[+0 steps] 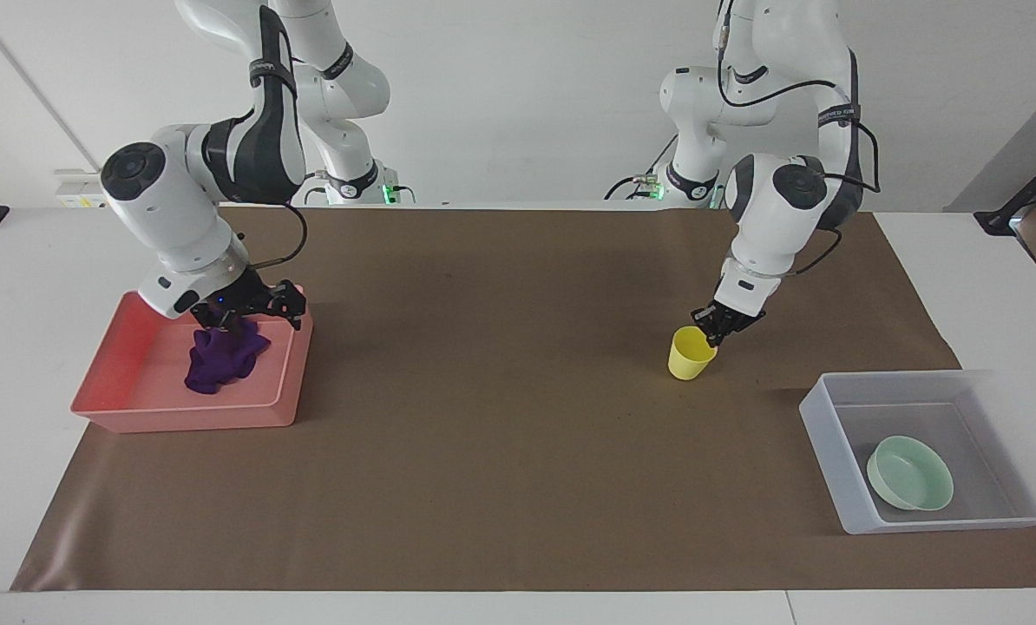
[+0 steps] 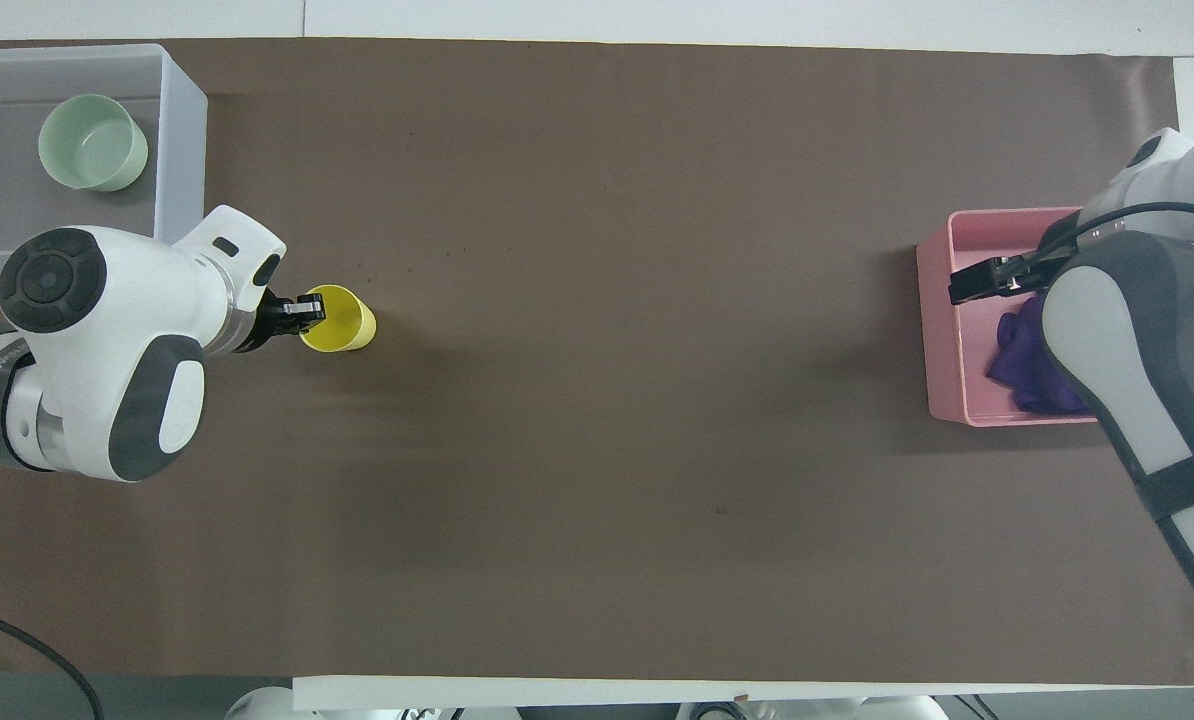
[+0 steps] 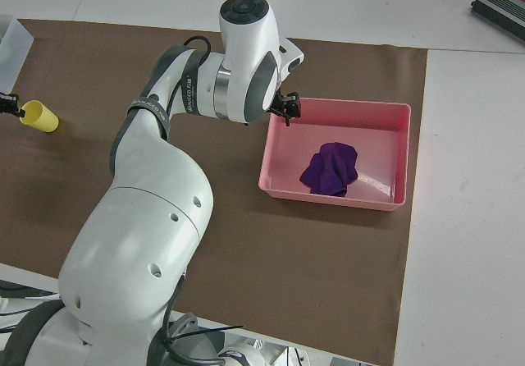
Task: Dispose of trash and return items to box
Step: 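Grasp the yellow cup with the left gripper while the right gripper hovers, then carry the yellow cup into the green bowl in the white bin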
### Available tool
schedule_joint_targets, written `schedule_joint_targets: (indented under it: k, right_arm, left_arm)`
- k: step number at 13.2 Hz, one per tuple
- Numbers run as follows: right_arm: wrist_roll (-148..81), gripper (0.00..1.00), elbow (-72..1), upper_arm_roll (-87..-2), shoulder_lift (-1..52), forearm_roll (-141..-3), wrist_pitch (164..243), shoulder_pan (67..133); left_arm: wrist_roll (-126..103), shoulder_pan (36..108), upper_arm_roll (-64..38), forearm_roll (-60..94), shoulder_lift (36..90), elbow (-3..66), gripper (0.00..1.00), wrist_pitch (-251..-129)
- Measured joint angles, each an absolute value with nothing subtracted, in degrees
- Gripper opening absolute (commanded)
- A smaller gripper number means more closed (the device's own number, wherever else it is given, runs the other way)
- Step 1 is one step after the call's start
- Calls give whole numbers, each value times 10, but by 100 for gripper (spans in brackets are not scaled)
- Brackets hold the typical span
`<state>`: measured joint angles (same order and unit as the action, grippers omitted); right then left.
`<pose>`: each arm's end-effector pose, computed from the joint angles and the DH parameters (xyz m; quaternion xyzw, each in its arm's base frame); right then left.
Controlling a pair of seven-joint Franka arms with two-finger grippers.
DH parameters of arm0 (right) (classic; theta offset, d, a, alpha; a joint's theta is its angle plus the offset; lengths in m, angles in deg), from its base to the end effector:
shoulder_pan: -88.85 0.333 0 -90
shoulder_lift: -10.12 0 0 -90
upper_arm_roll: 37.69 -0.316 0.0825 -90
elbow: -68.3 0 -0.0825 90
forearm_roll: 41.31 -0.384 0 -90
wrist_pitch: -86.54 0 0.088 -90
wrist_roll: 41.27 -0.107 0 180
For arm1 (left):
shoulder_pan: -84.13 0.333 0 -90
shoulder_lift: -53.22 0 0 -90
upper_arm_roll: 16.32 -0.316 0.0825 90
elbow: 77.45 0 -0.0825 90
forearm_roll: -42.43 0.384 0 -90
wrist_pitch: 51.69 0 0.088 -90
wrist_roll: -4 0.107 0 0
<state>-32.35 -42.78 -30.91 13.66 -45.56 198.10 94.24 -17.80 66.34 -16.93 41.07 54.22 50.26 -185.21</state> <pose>0.5675 -0.0078 0.4472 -0.9979 -0.0511 0.0236 0.0327 0.5119 -0.1587 0.3725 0.9979 0.0481 0.0366 0.0223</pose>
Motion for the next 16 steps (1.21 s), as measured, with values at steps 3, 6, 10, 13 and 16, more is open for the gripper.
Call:
schedule_joint_targets:
  k: [3, 6, 10, 13, 16]
  right_arm:
    - [-374, 99, -387, -310, 136, -465, 1929, 965]
    - [-380, 99, -330, -308, 135, -466, 1842, 965]
    - [-371, 99, -246, -305, 132, -461, 1720, 959]
    - [-340, 100, -190, -302, 127, -431, 1657, 957]
    - [-334, 100, -190, -302, 112, -422, 1637, 955]
  left_arm:
    - [-216, 664, -170, 410, 541, 427, 0, -1786]
    - [-241, 709, -188, 416, 571, 269, 0, -1684]
    - [-189, 861, -198, 416, 679, 161, 0, -1718]
    - [-165, 899, -197, 416, 779, 86, 0, -1745]
    - [-160, 905, -196, 416, 816, 73, 10, -1781]
